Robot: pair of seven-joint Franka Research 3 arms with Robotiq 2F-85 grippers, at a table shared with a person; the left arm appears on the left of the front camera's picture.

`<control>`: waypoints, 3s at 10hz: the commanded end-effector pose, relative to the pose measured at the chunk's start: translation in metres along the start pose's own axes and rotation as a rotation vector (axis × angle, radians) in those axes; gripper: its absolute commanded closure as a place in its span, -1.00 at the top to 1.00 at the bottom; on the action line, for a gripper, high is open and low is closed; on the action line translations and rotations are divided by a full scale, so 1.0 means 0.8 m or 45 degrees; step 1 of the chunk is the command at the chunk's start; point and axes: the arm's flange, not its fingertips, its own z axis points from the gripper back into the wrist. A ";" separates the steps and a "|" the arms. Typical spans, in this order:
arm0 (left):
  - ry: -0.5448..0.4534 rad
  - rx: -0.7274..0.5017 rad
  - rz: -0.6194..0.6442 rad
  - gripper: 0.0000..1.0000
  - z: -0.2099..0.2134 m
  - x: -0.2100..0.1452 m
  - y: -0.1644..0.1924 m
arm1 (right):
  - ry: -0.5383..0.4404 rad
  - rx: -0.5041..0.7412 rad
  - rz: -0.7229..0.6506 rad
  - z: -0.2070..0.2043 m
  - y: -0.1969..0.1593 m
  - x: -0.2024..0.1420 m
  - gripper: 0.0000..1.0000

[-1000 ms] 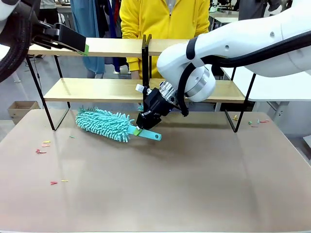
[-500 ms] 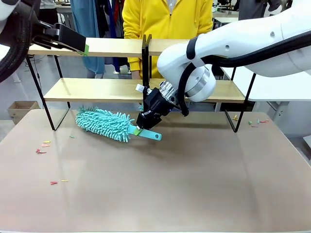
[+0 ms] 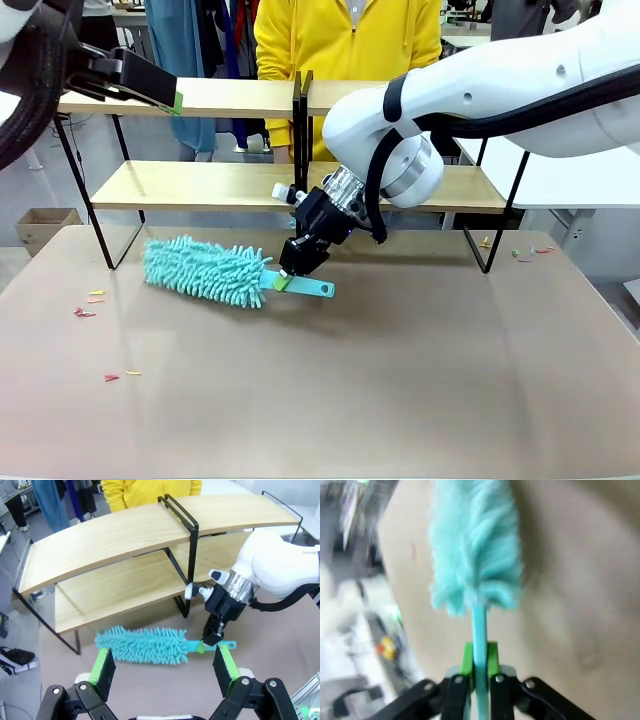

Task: Clean the shelves.
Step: Clean another randomly selected level of the Shelf with the Duster.

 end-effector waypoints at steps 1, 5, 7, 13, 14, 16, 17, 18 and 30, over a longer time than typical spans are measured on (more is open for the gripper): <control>-0.002 0.004 0.002 1.00 0.001 -0.003 0.001 | 0.104 0.035 0.078 0.003 0.005 0.006 -0.75; -0.002 0.004 0.002 1.00 0.001 -0.003 0.001 | 0.275 0.210 0.188 0.001 0.016 -0.007 -0.75; -0.002 0.004 0.002 1.00 0.001 -0.003 0.001 | 0.398 0.366 0.240 0.012 0.018 -0.026 -0.75; -0.002 0.004 0.002 1.00 0.001 -0.003 0.001 | 0.422 0.500 0.351 0.063 0.024 -0.092 -0.75; -0.002 0.004 0.002 1.00 0.001 -0.003 0.001 | 0.404 0.492 0.353 0.075 0.027 -0.107 -0.75; -0.002 0.004 0.002 1.00 0.001 -0.003 0.001 | 0.458 0.480 0.327 0.101 0.033 -0.152 -0.75; -0.002 0.004 0.002 1.00 0.001 -0.003 0.001 | 0.447 0.469 0.315 0.126 0.039 -0.190 -0.75; -0.002 0.004 0.002 1.00 0.001 -0.003 0.001 | 0.355 0.427 0.307 0.155 0.044 -0.231 -0.75; -0.002 0.004 0.002 1.00 0.001 -0.003 0.001 | -0.165 0.194 0.189 0.285 0.066 -0.391 -0.75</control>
